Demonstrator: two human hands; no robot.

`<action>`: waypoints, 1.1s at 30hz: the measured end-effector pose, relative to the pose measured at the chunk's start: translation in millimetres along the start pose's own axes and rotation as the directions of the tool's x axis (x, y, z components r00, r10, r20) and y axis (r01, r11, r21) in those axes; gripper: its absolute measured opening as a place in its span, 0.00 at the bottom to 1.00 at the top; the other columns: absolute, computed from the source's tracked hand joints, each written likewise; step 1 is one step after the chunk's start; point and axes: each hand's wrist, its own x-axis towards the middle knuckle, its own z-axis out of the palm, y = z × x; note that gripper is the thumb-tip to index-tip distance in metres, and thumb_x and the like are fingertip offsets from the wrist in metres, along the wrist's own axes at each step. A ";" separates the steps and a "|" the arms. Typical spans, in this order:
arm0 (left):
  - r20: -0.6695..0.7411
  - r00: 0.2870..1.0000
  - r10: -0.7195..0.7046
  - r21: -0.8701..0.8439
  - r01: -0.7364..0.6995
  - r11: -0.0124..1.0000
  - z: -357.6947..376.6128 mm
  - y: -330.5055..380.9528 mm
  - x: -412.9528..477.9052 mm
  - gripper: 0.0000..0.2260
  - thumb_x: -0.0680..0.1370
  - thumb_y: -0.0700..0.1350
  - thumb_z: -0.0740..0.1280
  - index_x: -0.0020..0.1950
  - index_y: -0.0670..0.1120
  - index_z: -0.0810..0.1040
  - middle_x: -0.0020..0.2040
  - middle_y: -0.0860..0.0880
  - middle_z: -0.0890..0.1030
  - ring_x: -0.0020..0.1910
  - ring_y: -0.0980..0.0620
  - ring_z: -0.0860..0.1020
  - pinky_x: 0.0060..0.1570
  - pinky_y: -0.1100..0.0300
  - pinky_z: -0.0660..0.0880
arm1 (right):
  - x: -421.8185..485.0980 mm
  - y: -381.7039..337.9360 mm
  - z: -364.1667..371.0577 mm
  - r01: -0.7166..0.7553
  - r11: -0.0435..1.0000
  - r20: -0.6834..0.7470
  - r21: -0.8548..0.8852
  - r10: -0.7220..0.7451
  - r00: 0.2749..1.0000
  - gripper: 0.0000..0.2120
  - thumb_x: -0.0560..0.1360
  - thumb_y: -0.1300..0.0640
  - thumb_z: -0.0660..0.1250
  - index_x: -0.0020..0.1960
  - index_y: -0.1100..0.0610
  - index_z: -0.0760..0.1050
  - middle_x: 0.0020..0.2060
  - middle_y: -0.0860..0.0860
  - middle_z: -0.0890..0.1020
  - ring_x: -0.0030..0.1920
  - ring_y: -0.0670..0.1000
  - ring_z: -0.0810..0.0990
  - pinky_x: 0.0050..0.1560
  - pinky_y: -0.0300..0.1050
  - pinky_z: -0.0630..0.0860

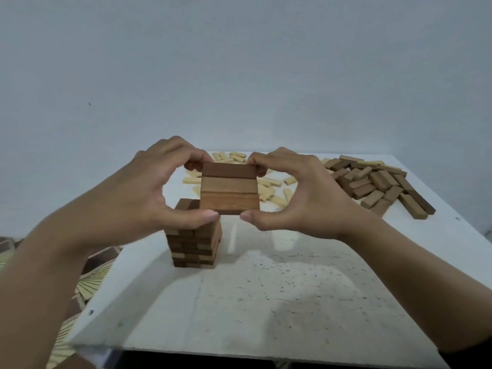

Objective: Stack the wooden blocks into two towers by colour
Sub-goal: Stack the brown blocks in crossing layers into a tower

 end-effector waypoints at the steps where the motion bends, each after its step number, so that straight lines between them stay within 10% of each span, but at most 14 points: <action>1: 0.026 1.000 -0.017 -0.001 0.017 1.000 -4.2 -10.1 -0.2 0.27 0.65 0.72 0.69 0.62 0.66 0.72 0.60 0.64 0.73 0.64 0.55 0.71 0.60 0.57 0.67 | 5.8 -4.1 6.8 -0.028 0.999 0.013 -0.035 0.028 1.000 0.29 0.63 0.38 0.78 0.61 0.46 0.79 0.50 0.43 0.80 0.58 0.46 0.77 0.62 0.49 0.72; 17: 0.220 0.973 -0.062 -0.109 0.088 0.990 0.7 -89.8 -7.4 0.28 0.65 0.72 0.71 0.63 0.69 0.70 0.64 0.65 0.70 0.69 0.61 0.67 0.62 0.63 0.65 | 33.1 -22.8 53.4 -0.238 0.960 0.160 -0.149 0.261 0.952 0.17 0.63 0.38 0.80 0.45 0.35 0.75 0.60 0.41 0.76 0.65 0.45 0.69 0.68 0.48 0.65; 33: 0.244 0.966 -0.089 -0.163 0.131 0.978 13.1 -101.5 -7.2 0.29 0.65 0.69 0.73 0.64 0.67 0.73 0.65 0.66 0.71 0.69 0.66 0.67 0.61 0.69 0.63 | 31.3 -4.0 61.5 -0.284 0.938 0.166 -0.199 0.318 0.933 0.35 0.59 0.27 0.76 0.62 0.41 0.80 0.62 0.37 0.79 0.67 0.45 0.72 0.69 0.56 0.70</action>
